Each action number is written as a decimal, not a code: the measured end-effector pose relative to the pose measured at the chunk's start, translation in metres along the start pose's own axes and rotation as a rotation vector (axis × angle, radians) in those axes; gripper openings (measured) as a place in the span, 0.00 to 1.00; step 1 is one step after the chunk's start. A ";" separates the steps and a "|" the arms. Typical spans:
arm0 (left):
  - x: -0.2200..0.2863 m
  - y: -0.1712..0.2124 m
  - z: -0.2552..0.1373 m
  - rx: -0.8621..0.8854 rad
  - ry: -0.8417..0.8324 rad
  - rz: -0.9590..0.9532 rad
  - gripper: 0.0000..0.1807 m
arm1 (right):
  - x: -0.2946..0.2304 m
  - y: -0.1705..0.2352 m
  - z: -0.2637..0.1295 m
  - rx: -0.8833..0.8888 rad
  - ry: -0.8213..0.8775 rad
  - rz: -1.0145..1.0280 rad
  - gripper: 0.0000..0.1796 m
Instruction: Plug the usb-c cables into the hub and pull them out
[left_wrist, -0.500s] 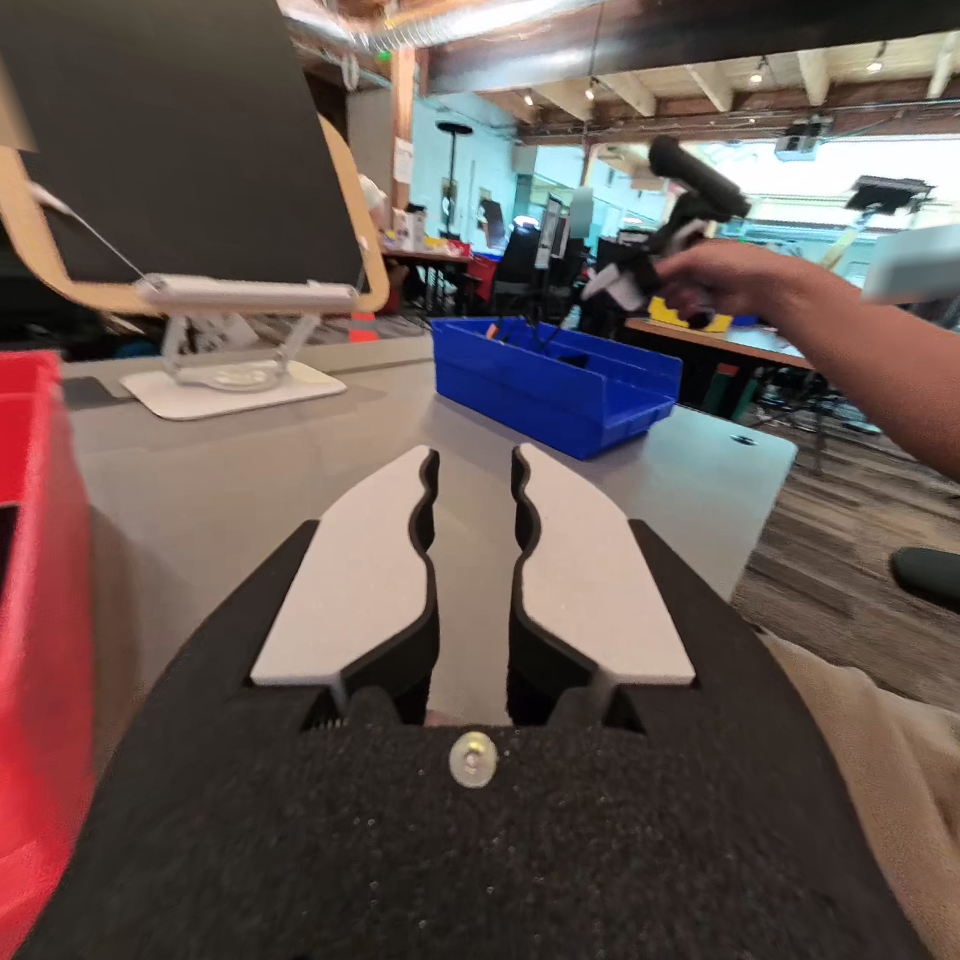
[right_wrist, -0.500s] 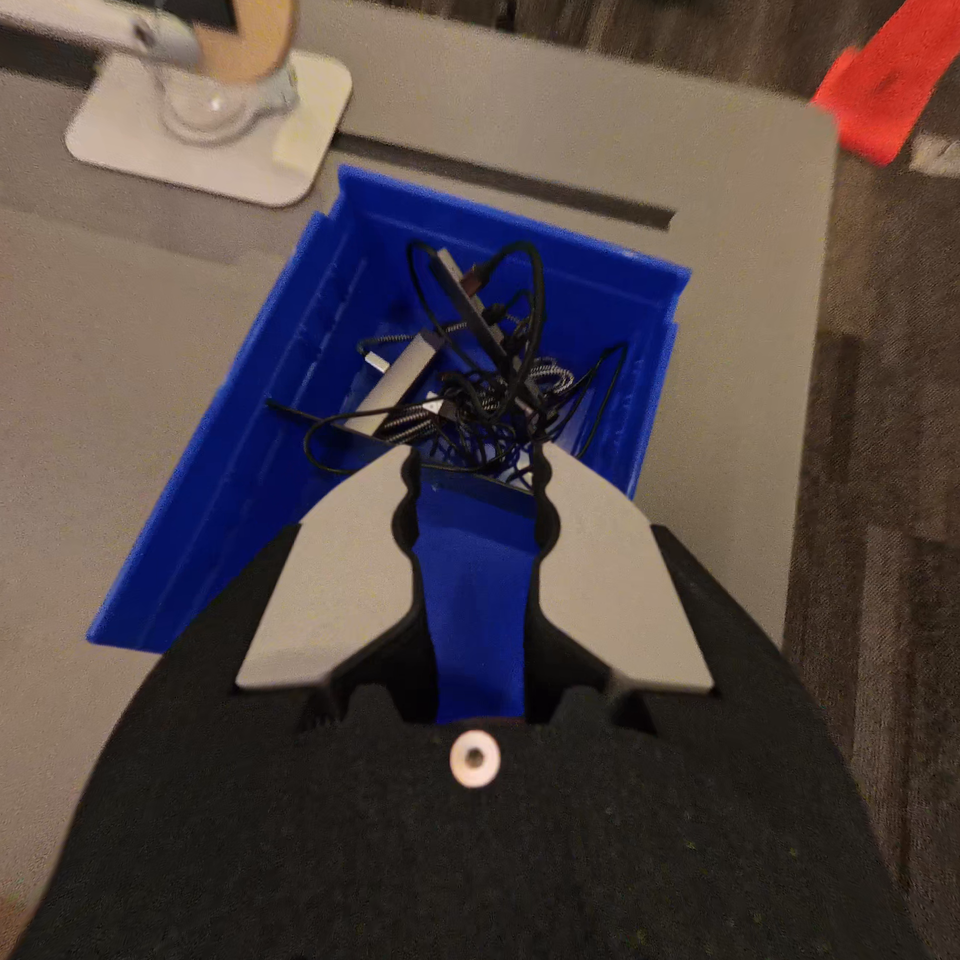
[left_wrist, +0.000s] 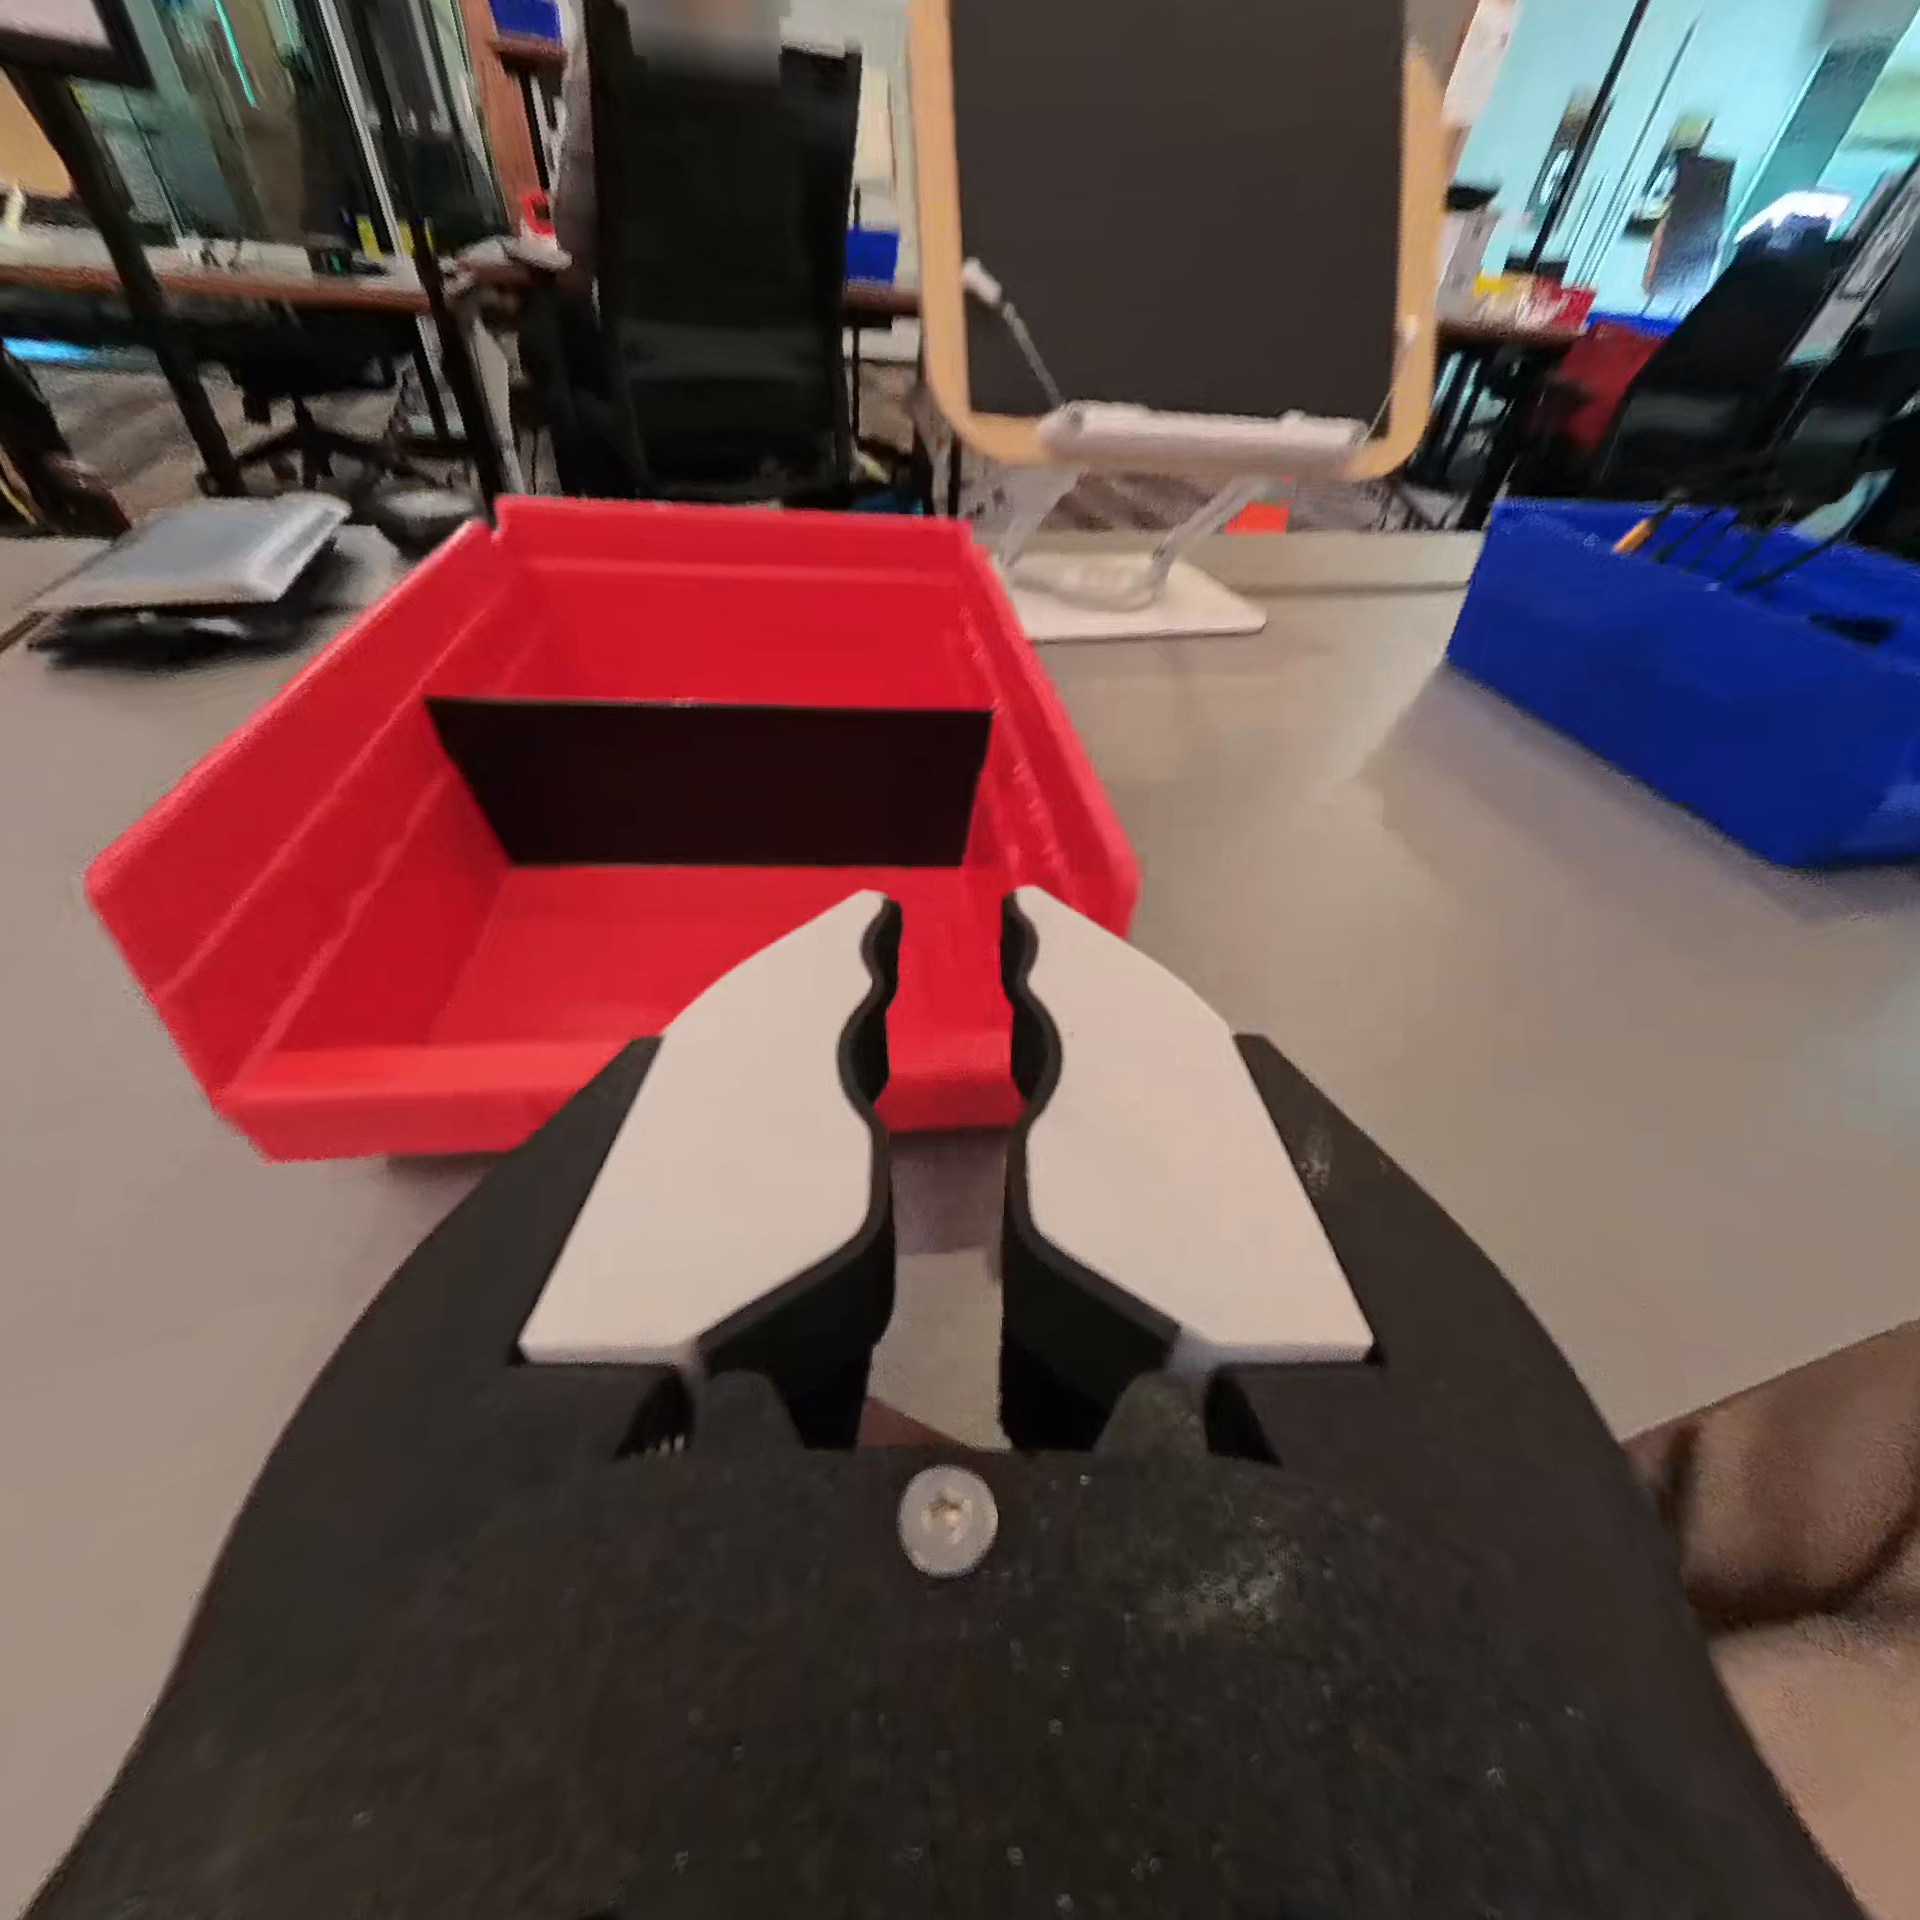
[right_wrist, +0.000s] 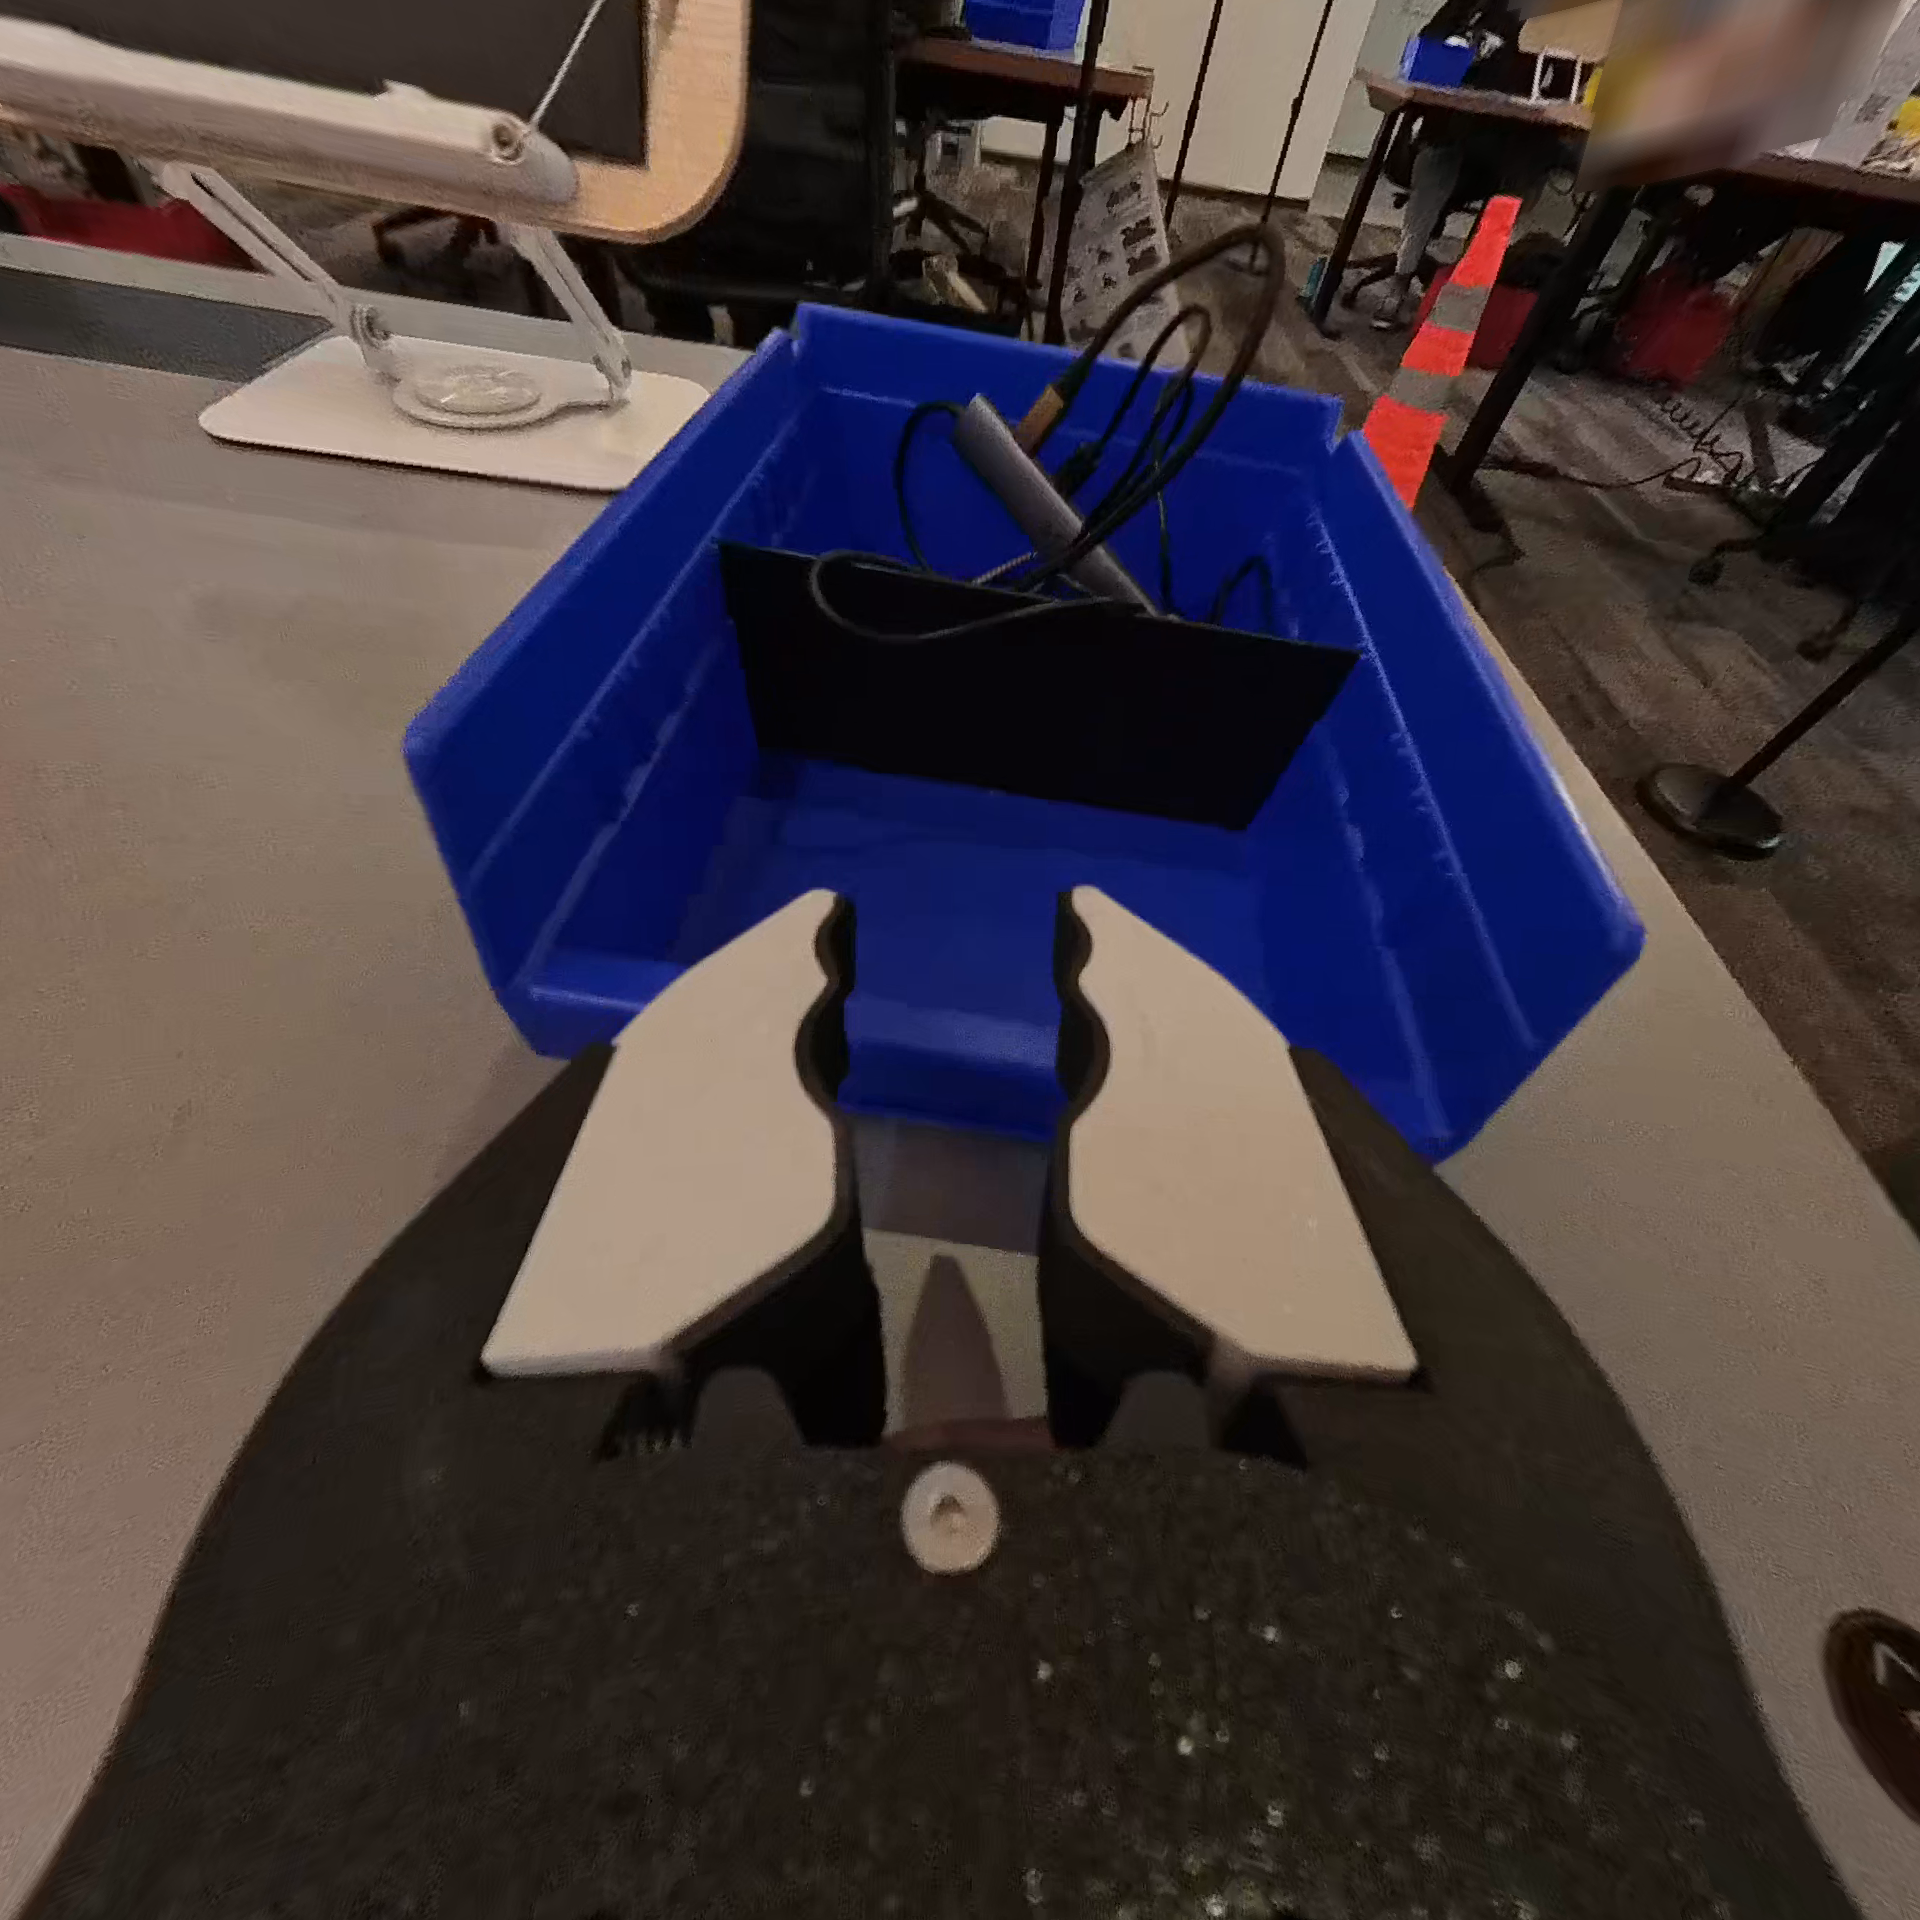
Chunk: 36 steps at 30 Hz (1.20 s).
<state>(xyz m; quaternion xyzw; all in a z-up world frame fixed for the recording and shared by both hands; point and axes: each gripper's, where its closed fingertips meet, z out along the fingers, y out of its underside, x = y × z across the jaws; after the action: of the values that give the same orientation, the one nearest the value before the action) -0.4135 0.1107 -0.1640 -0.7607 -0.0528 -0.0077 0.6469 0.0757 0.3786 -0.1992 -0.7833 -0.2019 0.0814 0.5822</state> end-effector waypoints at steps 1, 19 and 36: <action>-0.010 0.007 0.001 -0.032 -0.015 0.003 0.10 | -0.003 -0.001 0.000 0.003 -0.009 0.006 0.21; -0.041 0.040 0.012 -0.182 -0.092 0.066 0.13 | -0.016 0.008 0.011 -0.033 -0.065 0.092 0.19; -0.039 0.048 0.003 -0.172 -0.088 0.113 0.14 | -0.092 -0.038 0.003 0.202 -0.343 0.013 0.33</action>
<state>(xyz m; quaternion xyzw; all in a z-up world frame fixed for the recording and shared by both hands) -0.4484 0.1034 -0.2145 -0.8148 -0.0373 0.0576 0.5756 -0.0173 0.3522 -0.1741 -0.6969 -0.2840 0.2371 0.6144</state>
